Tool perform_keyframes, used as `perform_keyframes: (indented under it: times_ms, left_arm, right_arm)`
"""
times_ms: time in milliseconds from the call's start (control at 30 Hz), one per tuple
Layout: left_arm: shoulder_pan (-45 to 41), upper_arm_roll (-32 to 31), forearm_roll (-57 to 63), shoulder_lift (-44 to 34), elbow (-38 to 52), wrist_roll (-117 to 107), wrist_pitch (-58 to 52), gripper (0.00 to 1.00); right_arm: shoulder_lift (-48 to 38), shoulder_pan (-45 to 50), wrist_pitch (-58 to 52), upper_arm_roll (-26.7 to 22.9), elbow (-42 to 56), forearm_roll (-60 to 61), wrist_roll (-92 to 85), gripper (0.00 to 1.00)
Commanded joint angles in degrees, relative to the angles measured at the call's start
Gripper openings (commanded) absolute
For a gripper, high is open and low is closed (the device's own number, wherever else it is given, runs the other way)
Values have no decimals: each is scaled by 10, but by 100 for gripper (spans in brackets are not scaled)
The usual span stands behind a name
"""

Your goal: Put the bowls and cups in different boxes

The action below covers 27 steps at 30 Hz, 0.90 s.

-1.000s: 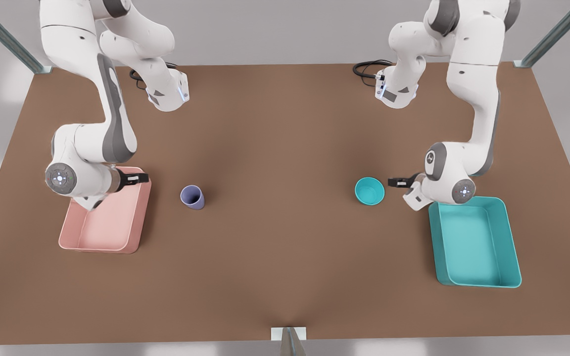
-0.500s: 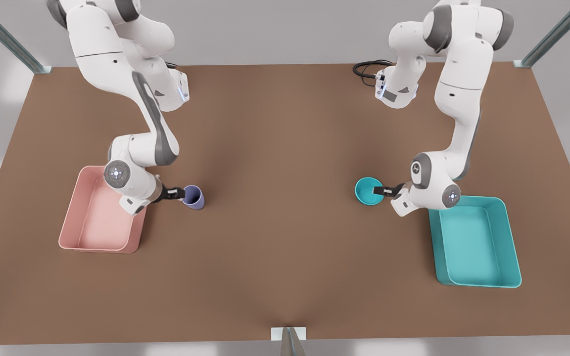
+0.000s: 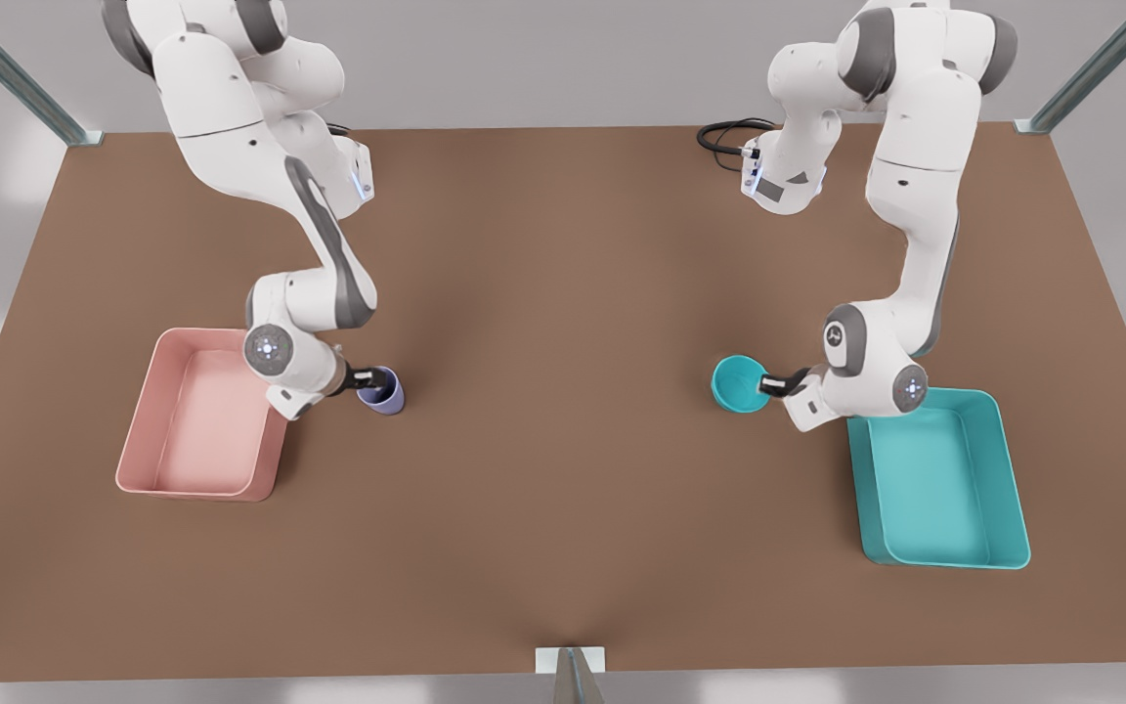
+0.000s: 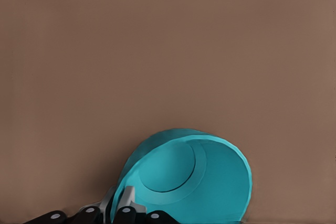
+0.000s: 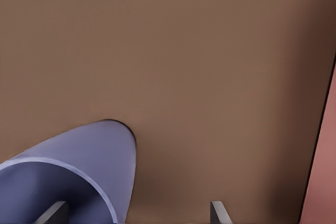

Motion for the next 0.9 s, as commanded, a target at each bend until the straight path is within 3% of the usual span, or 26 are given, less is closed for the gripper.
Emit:
perform_keyframes:
  times_ms: [0, 67, 100, 133, 167, 200, 433, 533, 667, 767, 800, 867]
  left_arm:
    - [5, 43, 80, -33, 56, 39, -127, 21]
    - [20, 56, 183, -24, 184, 28, -171, 21]
    - [58, 61, 182, 23, 268, 29, -228, 21]
    - [91, 61, 184, 77, 364, 32, -281, 21]
    - [99, 75, 185, 84, 367, 46, -273, 21]
    - [103, 89, 193, 89, 367, 56, -265, 21]
    - [118, 122, 193, 162, 366, 56, -188, 21]
    - [117, 121, 186, 189, 367, 56, -150, 21]
    - [112, 120, 159, 235, 363, 55, -96, 21]
    - [110, 119, 158, 252, 362, 55, -88, 21]
    - [109, 119, 158, 252, 362, 55, -88, 32]
    - [109, 119, 160, 247, 363, 57, -89, 91]
  right_arm:
    - [9, -2, 6, 0, 1, 3, 19, 100]
    - [23, -1, 6, 0, 5, 3, 19, 100]
    - [25, 0, 7, 0, 7, 3, 19, 94]
    - [24, -1, 6, 0, 7, 5, 18, 50]
    - [24, -1, 6, 0, 8, 8, 18, 27]
    - [24, 0, 1, 0, 14, 13, 18, 21]
    - [22, 17, -1, 0, 30, 37, 26, 21]
    - [-43, -2, -51, -3, 81, 39, -6, 21]
    - [-52, -133, -238, -11, 207, 21, -158, 21]
    - [-45, -202, -243, -22, 216, -36, -240, 21]
    - [-38, -217, -241, -23, 218, -40, -250, 21]
    - [-2, -235, -235, -23, 237, -54, -254, 21]
